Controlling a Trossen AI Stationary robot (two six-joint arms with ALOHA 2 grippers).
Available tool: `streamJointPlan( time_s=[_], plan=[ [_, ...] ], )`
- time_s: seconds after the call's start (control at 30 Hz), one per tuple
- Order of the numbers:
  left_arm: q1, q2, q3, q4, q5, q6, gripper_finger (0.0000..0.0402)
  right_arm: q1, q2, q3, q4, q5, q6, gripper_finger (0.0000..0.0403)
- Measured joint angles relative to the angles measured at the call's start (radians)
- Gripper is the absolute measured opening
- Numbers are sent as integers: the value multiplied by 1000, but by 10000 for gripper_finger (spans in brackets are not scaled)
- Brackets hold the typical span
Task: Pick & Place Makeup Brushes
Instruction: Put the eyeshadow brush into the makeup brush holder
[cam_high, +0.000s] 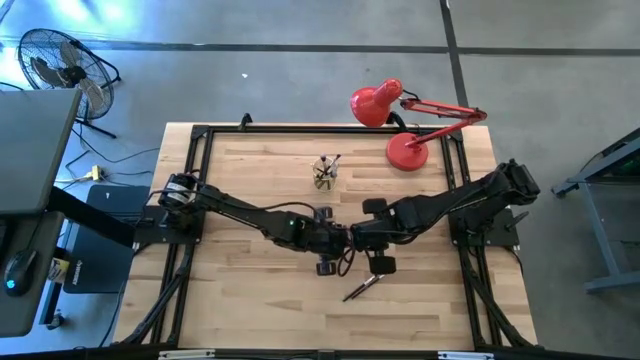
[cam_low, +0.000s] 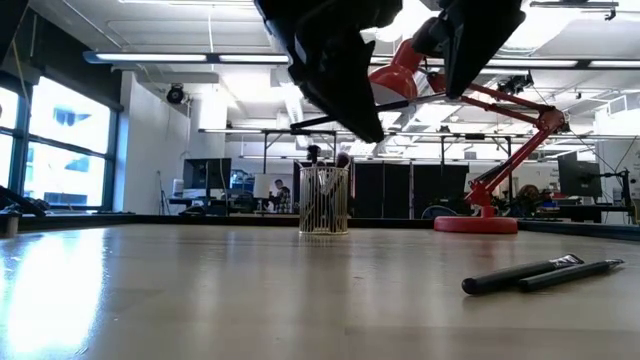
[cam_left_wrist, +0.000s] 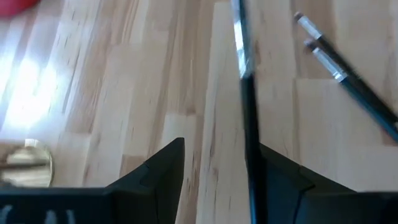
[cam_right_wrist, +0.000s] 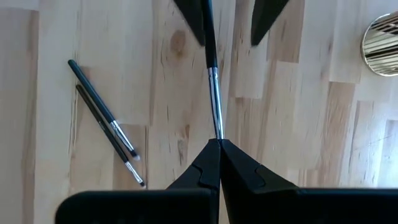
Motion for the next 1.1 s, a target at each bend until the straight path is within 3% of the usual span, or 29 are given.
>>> streamJointPlan(
  time_s=[0.17, 0.67, 1.1],
  plan=[
    [0, 0, 0, 60, 44, 68, 134, -2, 0, 0, 11, -3, -7, 0],
    [0, 17, 0, 53, 14, 68, 69, -2, 2, -1, 20, -3, -21, 0],
    [-1, 17, 76, -28, -1, 65, 62, -13, -1, -1, 4, -5, -22, 0]
  ],
)
